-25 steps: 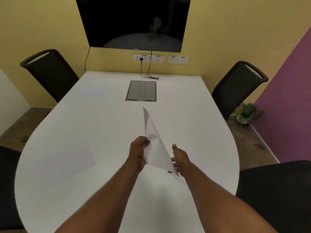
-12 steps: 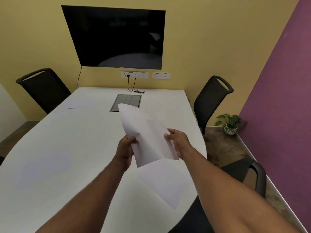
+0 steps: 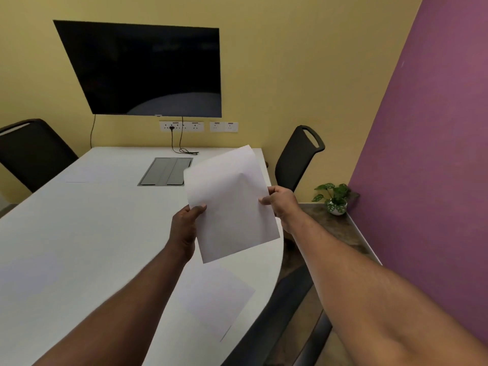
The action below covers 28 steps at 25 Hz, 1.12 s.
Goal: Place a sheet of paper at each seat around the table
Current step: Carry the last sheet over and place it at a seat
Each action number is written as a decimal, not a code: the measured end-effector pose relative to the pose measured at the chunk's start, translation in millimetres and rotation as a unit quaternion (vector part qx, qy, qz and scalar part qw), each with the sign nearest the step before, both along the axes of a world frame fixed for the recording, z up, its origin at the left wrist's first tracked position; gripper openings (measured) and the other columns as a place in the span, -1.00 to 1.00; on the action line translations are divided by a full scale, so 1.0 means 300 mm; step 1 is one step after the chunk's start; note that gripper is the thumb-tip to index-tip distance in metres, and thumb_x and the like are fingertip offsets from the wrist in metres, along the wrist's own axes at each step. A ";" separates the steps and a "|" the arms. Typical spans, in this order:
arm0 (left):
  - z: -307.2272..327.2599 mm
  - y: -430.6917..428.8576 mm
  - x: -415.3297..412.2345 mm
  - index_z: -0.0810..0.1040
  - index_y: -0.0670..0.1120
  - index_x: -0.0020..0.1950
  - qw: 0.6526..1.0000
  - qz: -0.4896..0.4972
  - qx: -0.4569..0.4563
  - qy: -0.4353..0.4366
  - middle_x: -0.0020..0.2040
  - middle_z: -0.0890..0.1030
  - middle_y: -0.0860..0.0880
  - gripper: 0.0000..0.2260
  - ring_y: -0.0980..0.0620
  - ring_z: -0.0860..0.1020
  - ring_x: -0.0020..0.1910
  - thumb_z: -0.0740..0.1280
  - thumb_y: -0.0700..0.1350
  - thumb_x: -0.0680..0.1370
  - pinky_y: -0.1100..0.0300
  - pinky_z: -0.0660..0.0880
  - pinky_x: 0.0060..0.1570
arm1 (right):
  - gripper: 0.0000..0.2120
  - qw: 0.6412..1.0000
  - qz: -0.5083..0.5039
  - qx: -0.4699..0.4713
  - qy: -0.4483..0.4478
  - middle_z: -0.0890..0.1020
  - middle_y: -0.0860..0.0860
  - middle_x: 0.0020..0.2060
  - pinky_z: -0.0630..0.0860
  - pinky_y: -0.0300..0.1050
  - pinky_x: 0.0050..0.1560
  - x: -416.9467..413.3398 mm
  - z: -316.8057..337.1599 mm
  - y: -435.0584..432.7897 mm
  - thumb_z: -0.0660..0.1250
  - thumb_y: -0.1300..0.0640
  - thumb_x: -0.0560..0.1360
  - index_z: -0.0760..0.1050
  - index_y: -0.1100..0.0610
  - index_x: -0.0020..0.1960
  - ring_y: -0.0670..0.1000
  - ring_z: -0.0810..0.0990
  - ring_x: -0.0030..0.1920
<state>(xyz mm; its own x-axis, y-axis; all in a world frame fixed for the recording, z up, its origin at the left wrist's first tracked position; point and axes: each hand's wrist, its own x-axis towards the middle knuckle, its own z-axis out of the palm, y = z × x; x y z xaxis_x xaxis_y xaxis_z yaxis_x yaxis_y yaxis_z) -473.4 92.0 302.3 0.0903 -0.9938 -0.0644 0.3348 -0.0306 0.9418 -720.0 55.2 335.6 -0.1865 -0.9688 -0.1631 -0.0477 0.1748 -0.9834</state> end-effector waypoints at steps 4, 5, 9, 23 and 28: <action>-0.035 -0.061 -0.139 0.72 -0.10 -0.08 1.000 0.010 0.003 -0.002 -0.04 0.73 -0.11 -0.89 -0.09 0.65 -0.13 0.40 -0.15 0.47 0.08 0.55 -0.09 | -0.90 1.000 -0.012 -0.005 -0.002 0.70 0.02 -0.07 0.49 -0.06 -0.19 -0.122 -0.038 -0.075 0.40 0.08 0.51 0.62 0.11 -0.06 0.10 0.65 -0.04; -0.054 -0.084 -0.178 0.72 -0.10 -0.07 1.000 0.013 0.003 -0.003 -0.04 0.73 -0.11 -0.89 -0.09 0.65 -0.12 0.40 -0.15 0.48 0.08 0.55 -0.09 | -0.88 1.000 -0.012 -0.008 0.001 0.71 0.01 -0.09 0.48 -0.07 -0.22 -0.155 -0.049 -0.101 0.40 0.05 0.52 0.63 0.10 -0.07 0.09 0.66 -0.05; -0.098 -0.220 -0.296 0.71 -0.14 -0.02 0.999 0.037 0.014 -0.019 -0.01 0.73 -0.14 -0.79 -0.11 0.67 -0.10 0.42 -0.05 0.44 0.02 0.56 -0.04 | -0.88 0.999 -0.004 -0.014 0.030 0.71 -0.02 -0.13 0.51 -0.07 -0.23 -0.262 -0.095 -0.250 0.42 0.03 0.51 0.64 0.07 -0.11 0.08 0.67 -0.08; -0.105 -0.526 -0.619 0.71 -0.13 -0.07 0.991 0.107 0.051 -0.056 -0.08 0.75 -0.05 -0.84 0.02 0.67 -0.19 0.40 -0.07 0.54 0.17 0.54 -0.24 | -0.91 0.998 0.045 0.008 0.032 0.71 0.00 -0.09 0.59 0.15 0.05 -0.541 -0.131 -0.689 0.45 0.04 0.50 0.65 0.06 -0.09 0.11 0.68 -0.04; -0.133 -0.666 -0.720 0.70 -0.10 -0.11 0.983 0.156 0.068 -0.072 -0.12 0.75 -0.02 -0.86 0.03 0.67 -0.21 0.39 -0.07 0.54 0.18 0.55 -0.23 | -0.89 0.995 0.096 0.008 0.015 0.72 0.03 -0.07 0.57 -0.01 -0.13 -0.642 -0.183 -0.879 0.44 0.08 0.51 0.65 0.12 -0.05 0.10 0.68 -0.04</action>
<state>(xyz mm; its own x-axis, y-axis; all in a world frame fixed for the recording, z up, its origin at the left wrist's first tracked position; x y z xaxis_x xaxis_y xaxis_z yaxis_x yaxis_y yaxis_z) -689.5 -107.8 262.5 0.4070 -0.8995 -0.1588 0.2118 -0.0761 0.9743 -912.7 -208.3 280.8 -0.0029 -0.9843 -0.1764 -0.1109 0.1756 -0.9782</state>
